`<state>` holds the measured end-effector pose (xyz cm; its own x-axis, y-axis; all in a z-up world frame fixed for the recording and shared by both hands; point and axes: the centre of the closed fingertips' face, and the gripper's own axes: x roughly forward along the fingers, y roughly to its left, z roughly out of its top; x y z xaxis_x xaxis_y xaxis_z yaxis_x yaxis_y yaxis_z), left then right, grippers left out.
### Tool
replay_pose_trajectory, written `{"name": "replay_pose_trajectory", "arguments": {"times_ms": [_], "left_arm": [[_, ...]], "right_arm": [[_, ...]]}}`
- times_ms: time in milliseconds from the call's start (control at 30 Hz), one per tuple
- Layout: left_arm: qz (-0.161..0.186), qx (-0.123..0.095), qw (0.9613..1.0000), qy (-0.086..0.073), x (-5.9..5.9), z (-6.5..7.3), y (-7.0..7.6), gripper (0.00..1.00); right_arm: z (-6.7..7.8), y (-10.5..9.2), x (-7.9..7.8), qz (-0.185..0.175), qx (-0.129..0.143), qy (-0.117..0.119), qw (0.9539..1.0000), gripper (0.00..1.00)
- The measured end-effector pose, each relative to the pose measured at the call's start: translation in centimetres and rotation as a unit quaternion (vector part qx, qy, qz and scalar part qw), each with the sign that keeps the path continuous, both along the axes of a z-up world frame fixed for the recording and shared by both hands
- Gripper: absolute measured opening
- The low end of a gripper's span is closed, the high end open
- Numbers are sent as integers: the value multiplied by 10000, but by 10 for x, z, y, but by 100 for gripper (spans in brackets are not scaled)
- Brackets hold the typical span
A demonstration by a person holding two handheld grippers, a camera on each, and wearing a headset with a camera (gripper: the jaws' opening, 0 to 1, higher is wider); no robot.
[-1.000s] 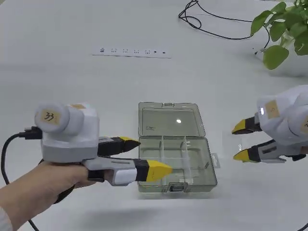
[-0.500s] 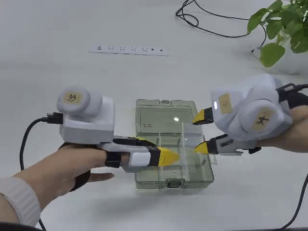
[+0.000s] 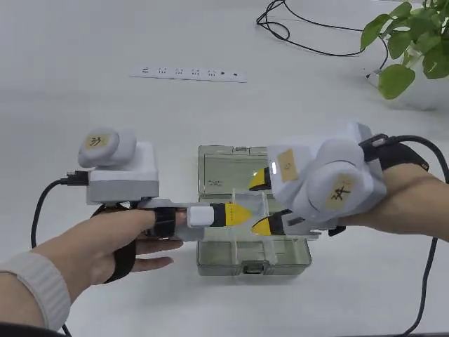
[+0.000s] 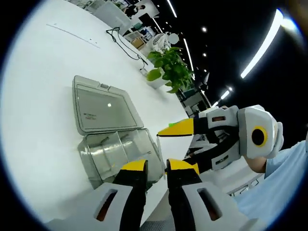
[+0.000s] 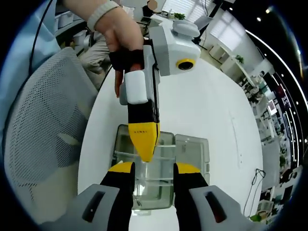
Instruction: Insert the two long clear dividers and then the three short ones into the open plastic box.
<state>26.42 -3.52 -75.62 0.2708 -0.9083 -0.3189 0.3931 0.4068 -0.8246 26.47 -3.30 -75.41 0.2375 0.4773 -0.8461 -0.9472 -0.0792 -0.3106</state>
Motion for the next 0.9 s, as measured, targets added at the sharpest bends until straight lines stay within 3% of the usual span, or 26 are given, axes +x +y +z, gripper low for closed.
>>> {"name": "replay_pose_trajectory", "arguments": {"times_ms": [167,367,433,467,567,667,733,767,800,833,900], "left_arm": [[66,-200,9996,198,-3,2,0,5],[80,-341,9990,280,-6,4,0,1],[110,-482,9980,385,-8,6,-1,0],[109,-443,9983,360,-8,5,0,0],[132,-564,9971,498,-10,6,1,0],[96,-573,9973,455,-11,6,1,0],[76,-504,9979,396,-12,5,3,0],[-21,-384,9992,133,-12,3,5,0],[-7,-422,9989,202,-14,6,5,0],[-1,-443,9988,191,-14,7,5,0],[-32,-480,9988,-48,-13,12,7,0]], "right_arm": [[0,4,-2,44,13,-11,10000,32],[1,7,-5,61,55,37,10000,32],[1,7,-6,62,69,49,9999,32],[2,8,-7,69,71,65,9999,32],[3,8,-9,109,102,89,9998,32],[3,10,-11,175,146,126,9997,32],[2,10,-14,421,78,103,9990,33],[3,9,-14,383,100,126,9991,33],[3,9,-16,341,136,267,9990,36],[8,12,-15,105,347,407,9985,44],[14,9,-9,65,425,405,9983,49]]}}
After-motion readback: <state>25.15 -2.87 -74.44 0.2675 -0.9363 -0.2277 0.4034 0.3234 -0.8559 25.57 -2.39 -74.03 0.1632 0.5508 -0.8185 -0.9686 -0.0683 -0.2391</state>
